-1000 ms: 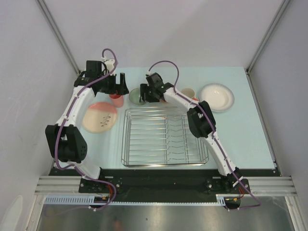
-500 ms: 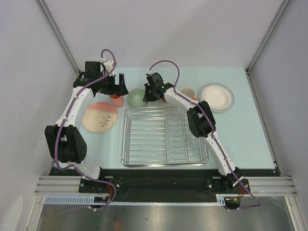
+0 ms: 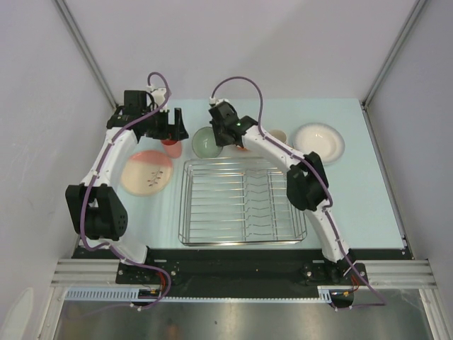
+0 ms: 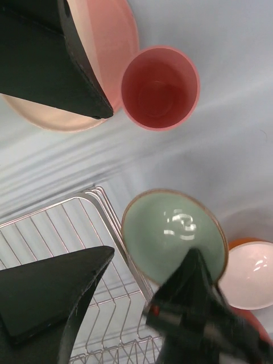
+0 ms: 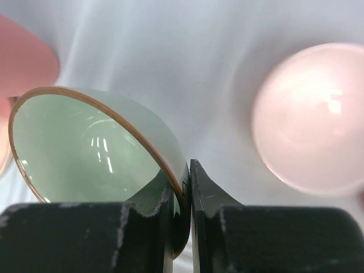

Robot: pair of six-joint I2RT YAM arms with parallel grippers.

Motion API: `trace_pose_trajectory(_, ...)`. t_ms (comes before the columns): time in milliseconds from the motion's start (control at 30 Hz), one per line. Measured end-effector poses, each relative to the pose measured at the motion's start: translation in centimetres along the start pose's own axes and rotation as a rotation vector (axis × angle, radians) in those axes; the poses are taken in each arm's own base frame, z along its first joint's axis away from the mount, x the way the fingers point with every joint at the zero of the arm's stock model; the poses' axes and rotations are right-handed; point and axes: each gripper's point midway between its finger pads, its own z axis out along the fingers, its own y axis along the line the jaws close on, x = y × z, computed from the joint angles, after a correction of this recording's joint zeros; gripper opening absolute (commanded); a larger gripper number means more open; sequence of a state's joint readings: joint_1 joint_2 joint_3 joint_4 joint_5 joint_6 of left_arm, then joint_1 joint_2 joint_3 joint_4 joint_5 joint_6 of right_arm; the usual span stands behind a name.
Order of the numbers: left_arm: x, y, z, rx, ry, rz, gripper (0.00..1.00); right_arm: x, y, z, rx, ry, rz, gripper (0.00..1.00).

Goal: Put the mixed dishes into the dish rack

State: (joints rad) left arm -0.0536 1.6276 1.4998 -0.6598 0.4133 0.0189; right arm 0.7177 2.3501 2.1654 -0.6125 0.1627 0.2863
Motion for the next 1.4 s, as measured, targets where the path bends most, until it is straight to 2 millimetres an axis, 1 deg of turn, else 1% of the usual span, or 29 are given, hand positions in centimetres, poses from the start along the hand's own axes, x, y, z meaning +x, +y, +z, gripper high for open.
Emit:
trace_pose_trajectory(100, 0.0, 0.0, 0.0, 0.003, -0.001, -0.002, 0.99, -2.8, -0.4, -4.6, 0.082, -0.088, -0.04, 0.0)
trace_pose_trajectory(133, 0.0, 0.1, -0.1, 0.004, -0.002, -0.004, 0.99, -3.7, -0.6, -6.4, 0.113, -0.122, -0.049, 0.0)
trace_pose_trajectory(233, -0.1, 0.3, -0.1, 0.003, -0.004, -0.007, 0.99, -6.1, -2.2, -12.9, 0.252, -0.241, -0.065, 0.0)
trace_pose_trajectory(300, -0.1, 0.3, -0.2, 0.004, -0.004, -0.009, 0.99, -6.8, -3.7, -16.7, 0.358, -0.299, -0.061, 0.0)
trace_pose_trajectory(333, -0.1, 0.3, -0.2, 0.004, -0.004, -0.009, 0.99, -6.7, -4.5, -18.7, 0.418, -0.326, -0.054, 0.0)
trace_pose_trajectory(400, -0.1, 0.3, -0.2, 0.007, -0.005, -0.009, 0.99, -5.5, -6.4, -21.4, 0.526, -0.331, -0.046, 0.0)
trace_pose_trajectory(433, -0.1, 0.3, -0.2, 0.008, -0.005, -0.01, 0.99, -4.7, -7.2, -22.2, 0.573, -0.321, -0.047, 0.0)
trace_pose_trajectory(500, -0.1, 0.3, -0.2, 0.008, -0.005, -0.011, 0.99, -2.1, -9.6, -23.6, 0.697, -0.263, -0.039, 0.0)
trace_pose_trajectory(533, -0.1, 0.3, -0.2, 0.008, -0.006, -0.011, 0.99, -1.2, -10.4, -23.9, 0.736, -0.24, -0.04, 0.0)
trace_pose_trajectory(600, -0.2, 0.4, -0.2, 0.008, -0.007, -0.011, 0.99, 1.6, -12.1, -24.0, 0.827, -0.18, -0.035, 0.0)
trace_pose_trajectory(733, -0.3, 0.2, -0.2, 0.016, -0.011, -0.011, 0.99, 7.3, -14.6, -22.9, 0.911, -0.058, -0.034, 0.0)
trace_pose_trajectory(800, -0.3, 0.1, -0.1, 0.023, -0.011, -0.011, 0.99, 10.2, -15.7, -22.7, 0.939, 0.019, -0.033, 0.0)
trace_pose_trajectory(833, -0.2, 0.1, -0.1, 0.025, -0.01, -0.012, 0.99, 11.1, -16.1, -22.7, 0.954, 0.042, -0.028, 0.0)
trace_pose_trajectory(1033, -0.2, 0.1, 0.2, 0.032, -0.005, -0.015, 0.99, 11.4, -17.0, -24.1, 0.946, 0.03, 0.065, 0.0)
trace_pose_trajectory(1133, -0.4, 0.2, 0.4, 0.035, -0.006, -0.014, 0.99, 12.1, -17.7, -24.5, 0.953, 0.05, 0.073, 0.0)
trace_pose_trajectory(1300, -0.5, 0.2, 0.9, 0.05, -0.001, -0.018, 0.99, 13.6, -18.3, -24.5, 0.961, 0.11, 0.045, 0.0)
trace_pose_trajectory(1400, -0.5, 0.2, 1.0, 0.054, -0.001, -0.018, 0.99, 14.3, -18.2, -24.4, 0.956, 0.129, 0.023, 0.0)
